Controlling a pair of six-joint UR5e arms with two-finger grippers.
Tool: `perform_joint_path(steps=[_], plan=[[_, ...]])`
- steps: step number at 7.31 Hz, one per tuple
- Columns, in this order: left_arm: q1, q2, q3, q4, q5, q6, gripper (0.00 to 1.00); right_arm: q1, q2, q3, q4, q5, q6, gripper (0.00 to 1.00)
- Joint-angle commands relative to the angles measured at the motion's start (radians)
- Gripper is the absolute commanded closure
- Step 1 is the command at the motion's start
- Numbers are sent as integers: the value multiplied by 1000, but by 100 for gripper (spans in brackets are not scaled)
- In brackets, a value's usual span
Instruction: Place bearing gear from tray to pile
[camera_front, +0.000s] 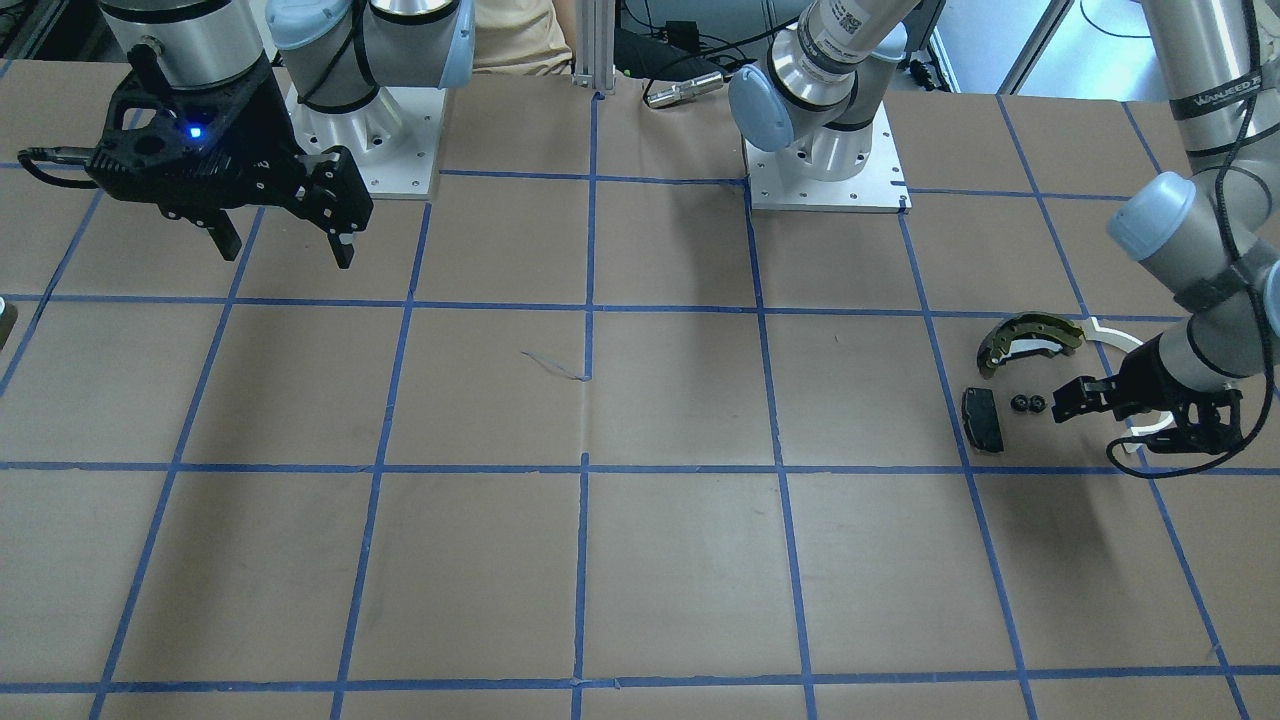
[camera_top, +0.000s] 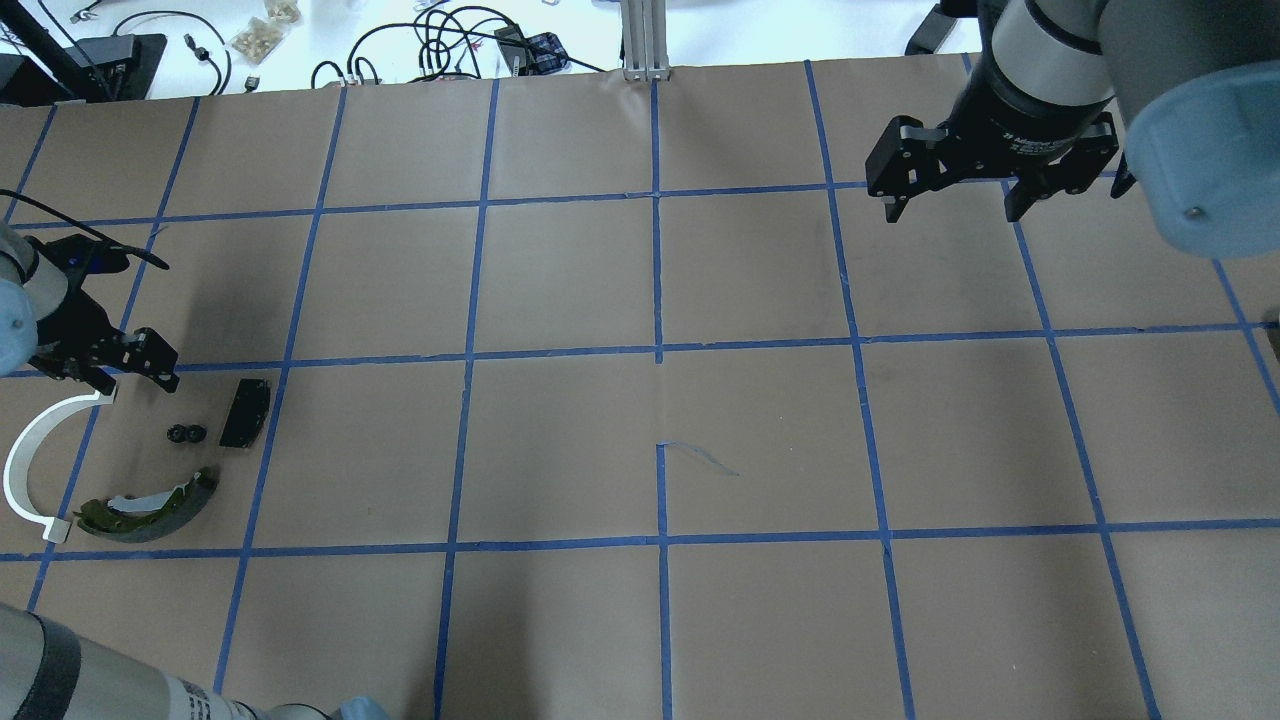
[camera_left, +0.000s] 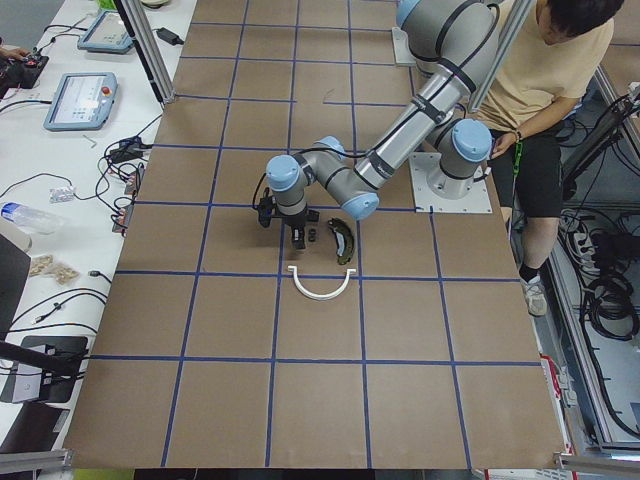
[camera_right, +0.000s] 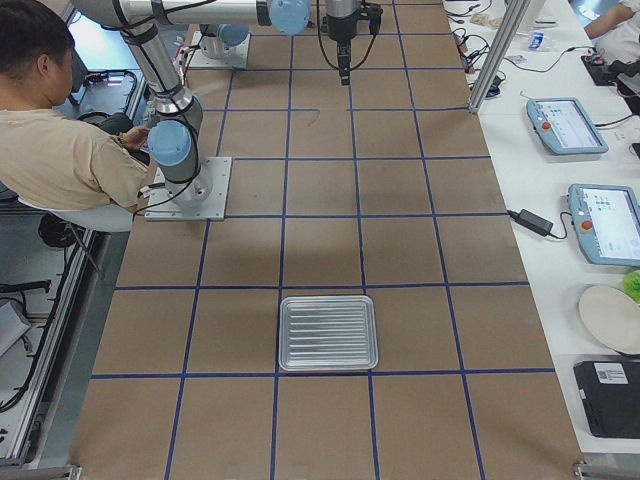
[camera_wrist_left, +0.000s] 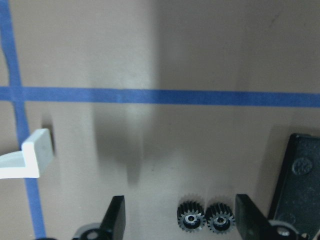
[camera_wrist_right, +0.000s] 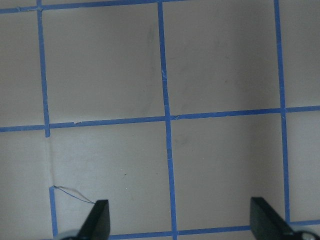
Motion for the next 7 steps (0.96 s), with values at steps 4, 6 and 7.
perform_joint_path(steps=[4, 6, 7], plan=[[-203, 131, 202, -308, -4, -266, 0, 0, -1, 0, 0, 0, 0, 0], [-331, 176, 284, -412, -7, -328, 0, 0, -1, 0, 0, 0, 0, 0], [-402, 199, 284, -416, -4, -331, 0, 0, -1, 0, 0, 0, 0, 0]])
